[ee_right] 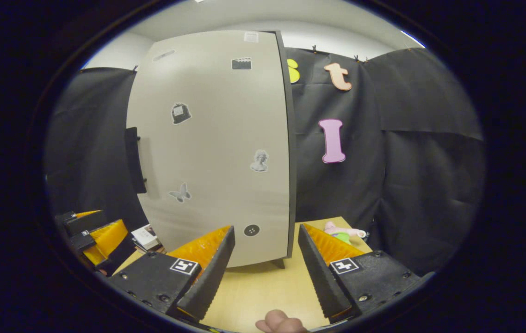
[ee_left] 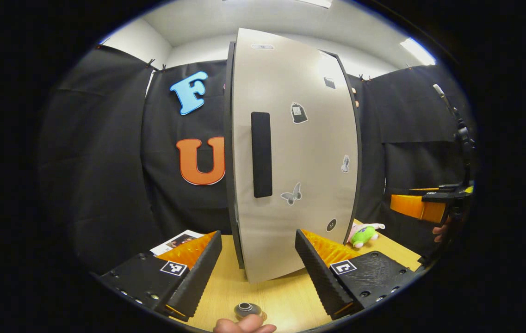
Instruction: Open the cabinet door with the right hand, grasp the bottle in the cabinet with the left hand and place it on the coaster, then close the cabinet door with the right hand.
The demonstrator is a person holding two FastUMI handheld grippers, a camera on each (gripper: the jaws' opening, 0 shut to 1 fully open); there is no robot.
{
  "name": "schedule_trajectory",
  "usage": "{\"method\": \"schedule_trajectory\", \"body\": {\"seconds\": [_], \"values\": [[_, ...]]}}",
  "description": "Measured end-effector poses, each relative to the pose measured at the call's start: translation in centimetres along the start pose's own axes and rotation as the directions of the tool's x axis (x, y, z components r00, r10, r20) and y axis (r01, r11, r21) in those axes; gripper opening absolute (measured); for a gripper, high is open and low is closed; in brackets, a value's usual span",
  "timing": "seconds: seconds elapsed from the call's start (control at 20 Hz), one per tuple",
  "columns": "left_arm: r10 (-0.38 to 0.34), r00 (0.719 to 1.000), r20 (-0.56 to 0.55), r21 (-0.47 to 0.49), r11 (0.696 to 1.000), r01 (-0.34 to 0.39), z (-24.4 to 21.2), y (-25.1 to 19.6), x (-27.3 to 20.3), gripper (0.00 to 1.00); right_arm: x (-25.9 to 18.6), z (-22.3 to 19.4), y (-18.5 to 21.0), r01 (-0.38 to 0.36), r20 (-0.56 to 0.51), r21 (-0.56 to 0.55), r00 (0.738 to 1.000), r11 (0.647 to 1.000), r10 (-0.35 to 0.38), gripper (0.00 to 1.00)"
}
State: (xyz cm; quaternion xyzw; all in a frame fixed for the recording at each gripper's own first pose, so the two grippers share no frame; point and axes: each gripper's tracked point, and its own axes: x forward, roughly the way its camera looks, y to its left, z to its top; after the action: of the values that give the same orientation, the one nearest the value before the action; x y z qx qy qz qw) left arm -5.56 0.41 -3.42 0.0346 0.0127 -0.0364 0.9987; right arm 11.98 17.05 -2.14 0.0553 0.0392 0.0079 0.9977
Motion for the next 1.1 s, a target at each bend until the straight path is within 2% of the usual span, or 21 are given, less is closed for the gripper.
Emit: {"method": "schedule_trajectory", "body": {"seconds": [0.65,1.1], "values": [[0.046,0.999,-0.003,-0.031,0.998,-0.046,0.38,0.27,-0.01,0.96,-0.16,0.76,-0.06,-0.044,0.012,-0.003,0.999,0.999,0.044,0.89],[0.056,0.998,0.005,-0.045,0.997,-0.055,0.76,0.51,-0.39,0.96,-0.39,0.59,-0.05,-0.042,-0.001,0.005,0.999,0.999,0.042,0.89]]}}
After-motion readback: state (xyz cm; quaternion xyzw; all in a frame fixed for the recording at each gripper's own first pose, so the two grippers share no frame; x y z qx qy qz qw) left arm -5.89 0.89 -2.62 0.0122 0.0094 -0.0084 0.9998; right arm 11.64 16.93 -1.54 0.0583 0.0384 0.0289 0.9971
